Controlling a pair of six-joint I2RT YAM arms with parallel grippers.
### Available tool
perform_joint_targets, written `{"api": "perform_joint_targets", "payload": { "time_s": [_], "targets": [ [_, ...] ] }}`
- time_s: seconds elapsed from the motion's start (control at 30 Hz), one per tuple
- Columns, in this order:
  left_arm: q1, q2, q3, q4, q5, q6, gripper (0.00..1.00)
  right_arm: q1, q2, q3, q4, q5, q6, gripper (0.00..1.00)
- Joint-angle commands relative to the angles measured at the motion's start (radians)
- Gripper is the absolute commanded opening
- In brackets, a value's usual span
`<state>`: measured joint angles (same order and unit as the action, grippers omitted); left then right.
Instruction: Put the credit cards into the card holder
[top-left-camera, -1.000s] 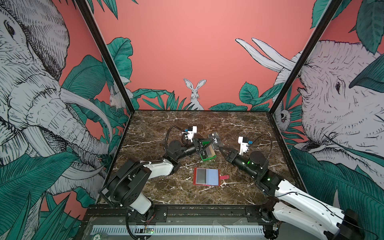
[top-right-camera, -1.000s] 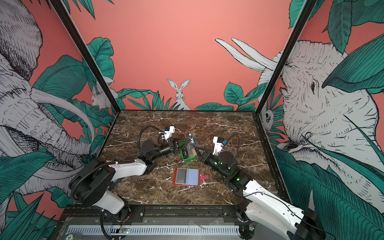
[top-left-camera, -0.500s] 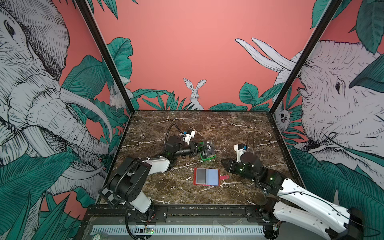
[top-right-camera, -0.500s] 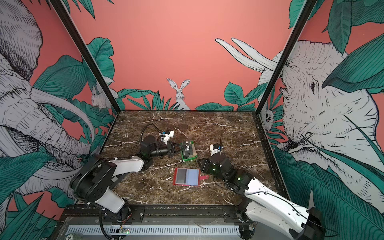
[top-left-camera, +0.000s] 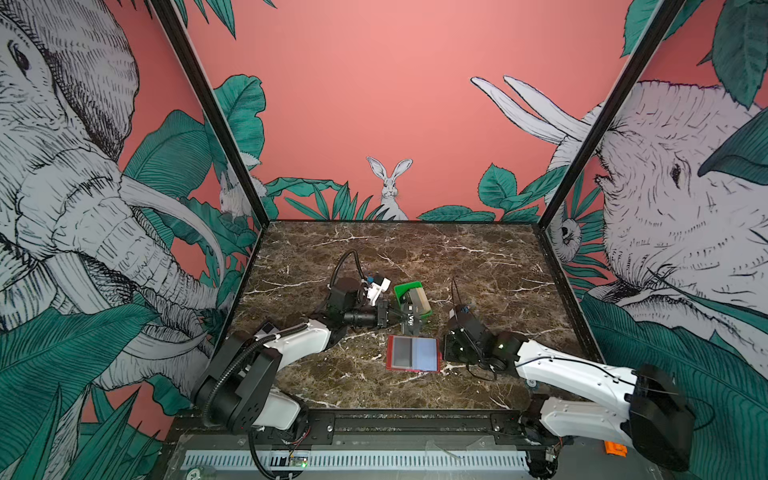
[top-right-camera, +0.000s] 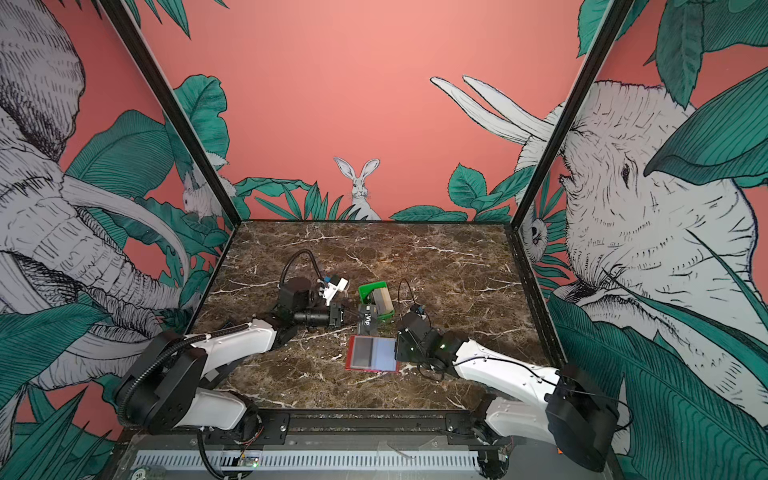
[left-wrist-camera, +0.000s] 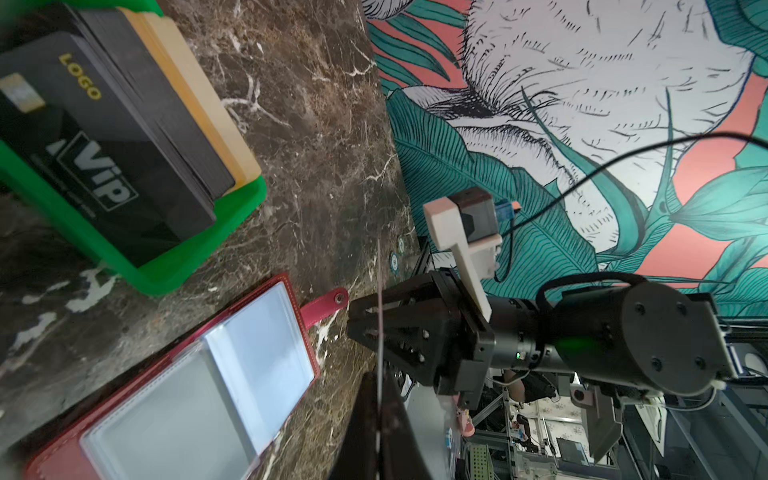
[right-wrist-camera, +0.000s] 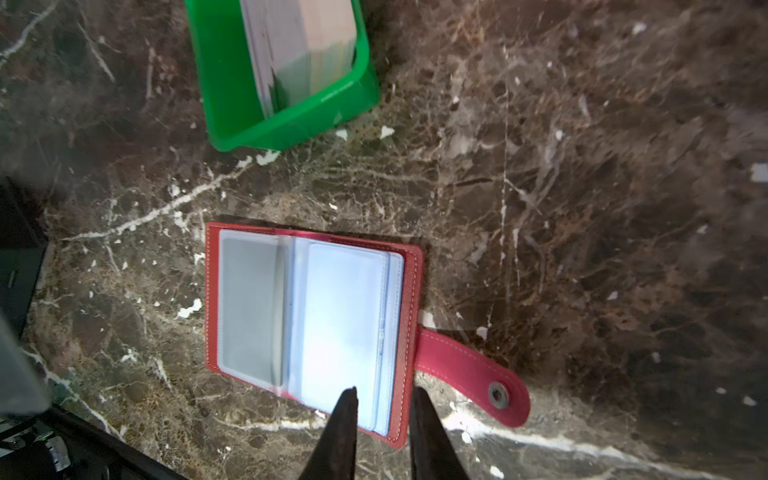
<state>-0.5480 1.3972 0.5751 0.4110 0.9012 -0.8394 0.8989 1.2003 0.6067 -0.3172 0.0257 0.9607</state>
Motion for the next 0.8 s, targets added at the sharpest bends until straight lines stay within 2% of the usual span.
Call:
{"api": "perform_joint_targets", "payload": {
  "time_s": [0.0,0.3,0.6,0.77],
  "targets": [
    [0.0,-0.052,-0.041,-0.078,0.01,0.077,0.05,0.005,0.049,0.001,0.055,-0.023,0.013,0.2],
    [-0.043,-0.091,-0.144,-0.038,-0.108,0.029,0.04,0.006,0.117,-0.021,0.092,-0.023,0.043,0.14],
    [-0.075,-0.045,-0.161,0.004,-0.195,-0.005,0.01,0.006,0.164,-0.03,0.098,-0.02,0.036,0.14],
    [-0.088,0.008,-0.162,0.045,-0.202,-0.034,0.01,0.006,0.163,-0.031,0.075,-0.004,0.033,0.13]
  ]
}}
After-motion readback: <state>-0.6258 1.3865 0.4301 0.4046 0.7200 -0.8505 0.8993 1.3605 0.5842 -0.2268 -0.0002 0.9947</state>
